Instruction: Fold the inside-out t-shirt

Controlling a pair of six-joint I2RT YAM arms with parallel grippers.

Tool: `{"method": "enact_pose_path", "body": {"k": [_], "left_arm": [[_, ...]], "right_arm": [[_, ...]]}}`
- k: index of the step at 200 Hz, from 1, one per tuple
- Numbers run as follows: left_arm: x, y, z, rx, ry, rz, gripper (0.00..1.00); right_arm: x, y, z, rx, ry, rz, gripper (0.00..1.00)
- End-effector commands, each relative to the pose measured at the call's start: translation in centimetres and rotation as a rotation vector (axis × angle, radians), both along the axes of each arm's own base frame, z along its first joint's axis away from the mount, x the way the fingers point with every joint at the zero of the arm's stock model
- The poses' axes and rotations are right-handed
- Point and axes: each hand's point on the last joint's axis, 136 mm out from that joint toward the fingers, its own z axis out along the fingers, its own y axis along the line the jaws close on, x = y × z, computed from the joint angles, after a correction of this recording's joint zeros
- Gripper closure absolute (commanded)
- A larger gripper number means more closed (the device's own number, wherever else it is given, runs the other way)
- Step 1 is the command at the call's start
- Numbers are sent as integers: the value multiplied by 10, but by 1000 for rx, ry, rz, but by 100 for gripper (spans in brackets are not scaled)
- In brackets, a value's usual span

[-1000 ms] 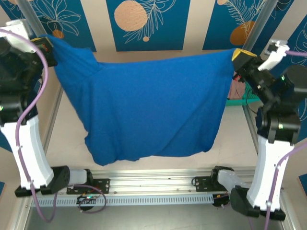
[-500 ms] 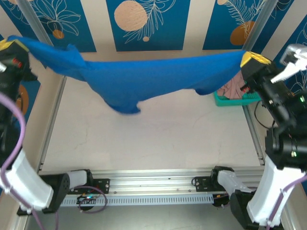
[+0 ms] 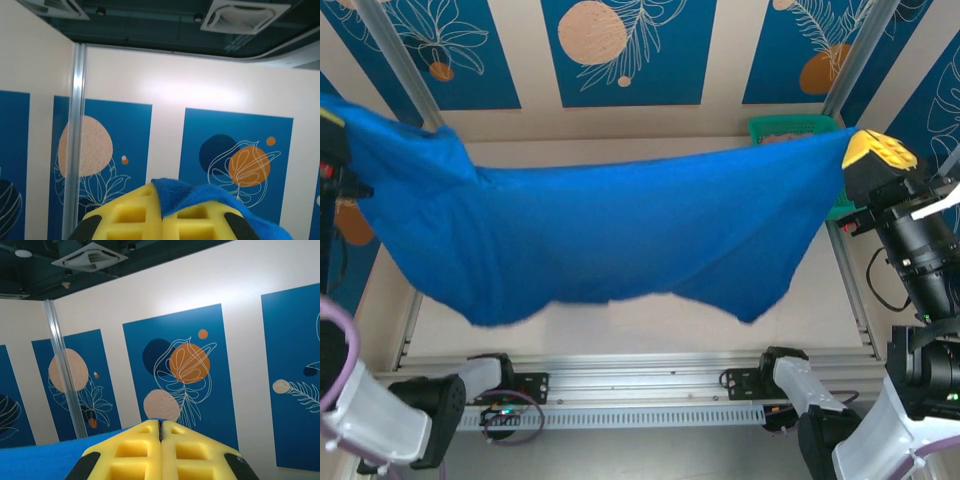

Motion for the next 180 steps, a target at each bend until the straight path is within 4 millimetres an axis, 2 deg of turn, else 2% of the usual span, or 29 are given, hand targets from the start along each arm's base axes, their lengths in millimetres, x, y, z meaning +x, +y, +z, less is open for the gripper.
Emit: {"method": "enact_pose_path", "body": {"k": [1, 16, 17, 20, 21, 36, 41, 48, 60, 64, 82, 87, 92, 98, 108, 115, 125, 141, 161, 173, 180], "left_arm": [[90, 11, -20, 2, 118, 20, 100], [150, 11, -47, -14, 211, -18, 100], [154, 11, -49, -16, 216, -22, 100], [167, 10, -56, -19, 239, -30, 100], [171, 10, -58, -20, 245, -33, 100], [235, 11, -103, -43, 361, -62, 100], [255, 11, -119, -48, 399, -69, 100], [283, 11, -144, -53, 455, -75, 100], [329, 9, -189, -56, 545, -93, 100], [344, 7, -204, -56, 575, -99, 100], [405, 0, -274, -56, 699, -121, 100], [422, -2, -295, -61, 734, -123, 97], [437, -4, -313, -63, 763, -127, 95], [453, -7, -331, -64, 790, -135, 90], [478, -7, -363, -69, 828, -125, 72], [491, -5, -379, -78, 837, -109, 59], [505, 0, -398, -91, 836, -87, 49], [509, 10, -419, -115, 873, -32, 37], [492, 7, -426, -160, 941, -34, 24], [473, 3, -431, -216, 1008, -38, 22], [459, -2, -434, -253, 1046, -53, 21]], "right_arm": [[59, -18, -13, 5, 71, -61, 100], [104, -26, -31, 8, 131, -75, 100], [112, -28, -35, 10, 147, -77, 100], [117, -29, -38, 11, 153, -79, 100], [126, -30, -43, 13, 169, -80, 100], [175, -34, -73, 12, 244, -80, 100], [197, -36, -89, 8, 278, -87, 100], [217, -35, -104, 0, 305, -89, 100], [265, -34, -144, -29, 380, -105, 100], [274, -33, -152, -34, 396, -105, 100], [346, -25, -218, -49, 517, -92, 100], [361, -24, -233, -53, 543, -94, 100], [384, -23, -256, -60, 586, -98, 100], [406, -24, -278, -64, 632, -112, 96], [438, -22, -311, -74, 707, -107, 86], [457, -23, -332, -87, 761, -123, 79], [477, -23, -352, -100, 816, -132, 71], [489, -19, -369, -130, 868, -137, 65], [475, 3, -382, -171, 931, -85, 64], [450, 28, -392, -177, 981, -14, 64], [428, 51, -402, -169, 1011, 57, 64]]}}
